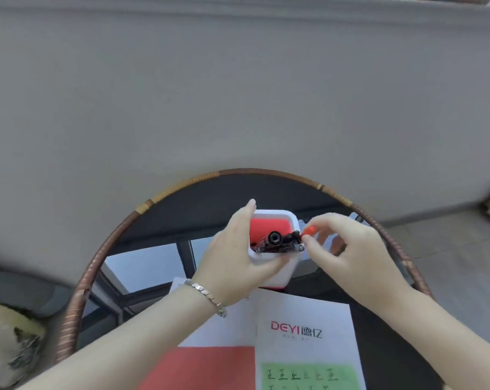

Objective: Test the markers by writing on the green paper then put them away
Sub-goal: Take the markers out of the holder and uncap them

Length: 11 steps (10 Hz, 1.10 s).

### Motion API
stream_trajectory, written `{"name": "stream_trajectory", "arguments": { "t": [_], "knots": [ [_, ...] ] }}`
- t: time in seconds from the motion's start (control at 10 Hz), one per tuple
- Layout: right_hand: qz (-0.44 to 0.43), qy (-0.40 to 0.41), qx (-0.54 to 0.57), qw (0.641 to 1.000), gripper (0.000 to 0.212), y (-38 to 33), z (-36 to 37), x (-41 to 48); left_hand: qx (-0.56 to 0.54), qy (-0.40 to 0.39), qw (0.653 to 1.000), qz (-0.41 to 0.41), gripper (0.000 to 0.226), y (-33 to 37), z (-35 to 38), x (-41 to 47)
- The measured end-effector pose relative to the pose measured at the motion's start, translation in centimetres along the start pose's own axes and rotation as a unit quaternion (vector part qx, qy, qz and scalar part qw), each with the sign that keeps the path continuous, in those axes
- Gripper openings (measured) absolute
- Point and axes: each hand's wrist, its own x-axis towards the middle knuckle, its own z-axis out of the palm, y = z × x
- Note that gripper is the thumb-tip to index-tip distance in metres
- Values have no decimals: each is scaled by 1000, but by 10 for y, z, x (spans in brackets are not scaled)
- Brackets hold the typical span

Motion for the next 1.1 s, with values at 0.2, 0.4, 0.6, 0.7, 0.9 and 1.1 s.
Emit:
{"name": "stream_trajectory", "arguments": {
  "t": [0.2, 0.4, 0.6, 0.7, 0.9, 1.1],
  "knots": [
    [-6, 151, 124, 981, 4, -35, -26, -23, 14, 26, 999, 30, 100, 28, -6, -14],
    [-4, 231, 310, 922, 11, -78, -55, -61, 105, 140, 963, 205, 58, 72, -13, -59],
    [199, 115, 498, 836, 7, -93, -47, -96, 96, 147, 956, 235, 33, 92, -9, -99],
    [205, 37, 448, 869, 18, -95, -32, -108, 101, 103, 966, 216, 34, 94, -5, -118],
    [166, 11, 410, 897, 17, -99, -12, -121, 84, 47, 983, 155, 22, 90, -8, -131],
    [130, 22, 416, 900, 23, -99, -3, -122, 96, 39, 968, 228, 43, 77, -4, -132]
  ]
}}
